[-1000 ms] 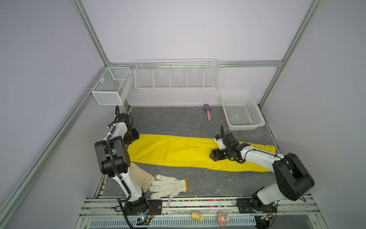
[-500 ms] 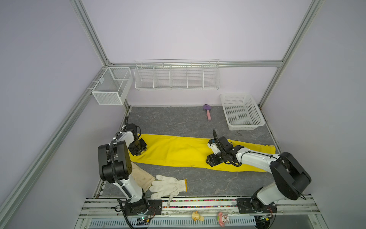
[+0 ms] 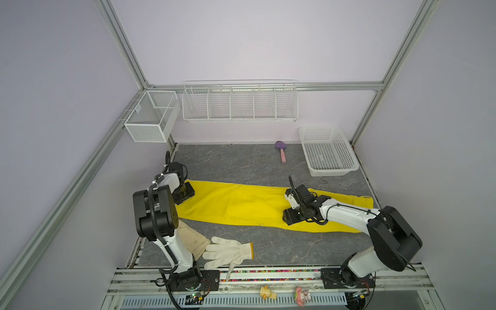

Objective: Fold and stack the trousers
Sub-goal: Smooth out the trousers at the center of the table, then fold the trousers at the center of the table.

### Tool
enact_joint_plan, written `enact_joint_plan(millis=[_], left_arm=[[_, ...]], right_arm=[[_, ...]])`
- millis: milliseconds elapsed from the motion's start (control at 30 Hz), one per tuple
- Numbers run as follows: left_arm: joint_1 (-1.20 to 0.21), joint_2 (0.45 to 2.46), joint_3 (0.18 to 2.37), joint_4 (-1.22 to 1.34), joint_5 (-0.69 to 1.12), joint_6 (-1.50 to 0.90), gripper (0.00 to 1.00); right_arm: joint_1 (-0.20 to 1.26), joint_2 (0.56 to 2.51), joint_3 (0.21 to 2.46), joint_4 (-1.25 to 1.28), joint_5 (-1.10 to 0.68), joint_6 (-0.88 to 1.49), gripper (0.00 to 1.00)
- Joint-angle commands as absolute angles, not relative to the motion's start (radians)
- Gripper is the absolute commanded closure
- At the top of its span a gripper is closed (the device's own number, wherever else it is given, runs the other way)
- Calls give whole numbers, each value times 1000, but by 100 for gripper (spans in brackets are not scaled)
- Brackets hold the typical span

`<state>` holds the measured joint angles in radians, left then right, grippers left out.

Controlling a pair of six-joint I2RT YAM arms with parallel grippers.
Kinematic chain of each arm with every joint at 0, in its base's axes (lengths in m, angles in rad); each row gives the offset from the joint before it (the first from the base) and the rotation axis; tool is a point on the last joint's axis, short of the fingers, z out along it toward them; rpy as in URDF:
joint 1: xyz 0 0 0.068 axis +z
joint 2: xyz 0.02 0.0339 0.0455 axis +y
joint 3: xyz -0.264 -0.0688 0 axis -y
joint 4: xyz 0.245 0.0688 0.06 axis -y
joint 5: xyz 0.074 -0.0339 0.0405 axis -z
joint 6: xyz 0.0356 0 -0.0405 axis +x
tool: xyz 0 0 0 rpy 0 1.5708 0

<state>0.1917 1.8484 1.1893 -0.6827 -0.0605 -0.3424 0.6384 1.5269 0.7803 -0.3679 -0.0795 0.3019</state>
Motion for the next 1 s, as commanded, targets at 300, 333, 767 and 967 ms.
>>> enact_joint_plan(millis=[300,333,767,967], left_arm=[[220,1800,1250,-763,-120,26,29],[223,1815,1257,-763,-128,45,29],[253,2059,1442,-784,-111,63,32],[253,2017,1395,-739,-124,33,34]], right_arm=[[585,1329,841,-507,-113,308,14],[569,1324,841,-505,-121,307,14],[337,1195,828,-519,-186,287,0],[231,1177,850,-572,-195,233,0]])
